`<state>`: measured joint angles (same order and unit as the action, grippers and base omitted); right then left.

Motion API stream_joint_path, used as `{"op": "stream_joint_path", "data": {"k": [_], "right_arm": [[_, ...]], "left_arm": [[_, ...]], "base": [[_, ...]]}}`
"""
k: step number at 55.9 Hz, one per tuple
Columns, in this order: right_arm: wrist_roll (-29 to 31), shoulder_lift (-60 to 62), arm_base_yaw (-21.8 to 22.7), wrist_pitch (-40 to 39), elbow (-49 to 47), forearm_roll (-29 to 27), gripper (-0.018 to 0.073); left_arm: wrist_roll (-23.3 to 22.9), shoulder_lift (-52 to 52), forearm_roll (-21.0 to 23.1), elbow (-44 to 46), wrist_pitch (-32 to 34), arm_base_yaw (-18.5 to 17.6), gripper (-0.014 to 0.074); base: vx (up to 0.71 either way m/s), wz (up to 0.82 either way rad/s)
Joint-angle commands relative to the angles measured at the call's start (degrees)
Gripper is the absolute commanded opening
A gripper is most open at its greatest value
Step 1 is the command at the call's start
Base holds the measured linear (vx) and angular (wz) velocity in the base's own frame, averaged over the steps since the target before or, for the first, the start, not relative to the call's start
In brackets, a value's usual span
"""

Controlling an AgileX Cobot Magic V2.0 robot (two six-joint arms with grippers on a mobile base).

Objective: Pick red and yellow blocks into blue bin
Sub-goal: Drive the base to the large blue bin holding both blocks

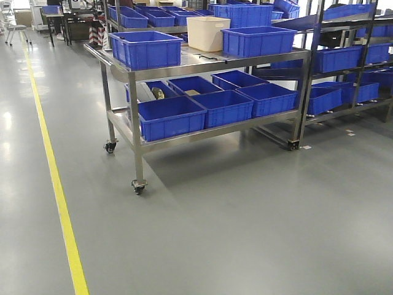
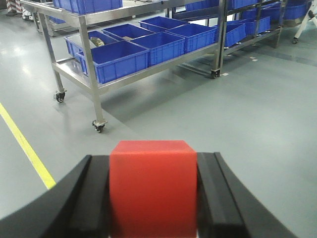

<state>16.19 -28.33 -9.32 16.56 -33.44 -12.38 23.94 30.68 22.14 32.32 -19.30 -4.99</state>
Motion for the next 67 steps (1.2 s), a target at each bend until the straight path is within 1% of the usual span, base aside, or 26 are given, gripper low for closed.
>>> {"op": "stream_joint_path", "data": {"k": [1, 42, 67], "right_arm": [[0.4, -0.2, 0.0, -4.9, -1.7, -0.1, -0.001], [0.4, -0.2, 0.0, -4.9, -1.7, -0.1, -0.001], [0.4, -0.2, 0.0, -4.9, -1.7, -0.1, -0.001]], "left_arm": [[-0.4, 0.2, 1.1, 1.7, 4.7, 0.0, 0.0001], [-0.4, 0.2, 1.1, 1.7, 4.7, 0.0, 0.0002], [-0.4, 0.3, 1.1, 1.7, 4.7, 0.0, 0.0002]], "base": [[0.35, 0.02], [0.43, -0.05], [0.49, -0.21]]}}
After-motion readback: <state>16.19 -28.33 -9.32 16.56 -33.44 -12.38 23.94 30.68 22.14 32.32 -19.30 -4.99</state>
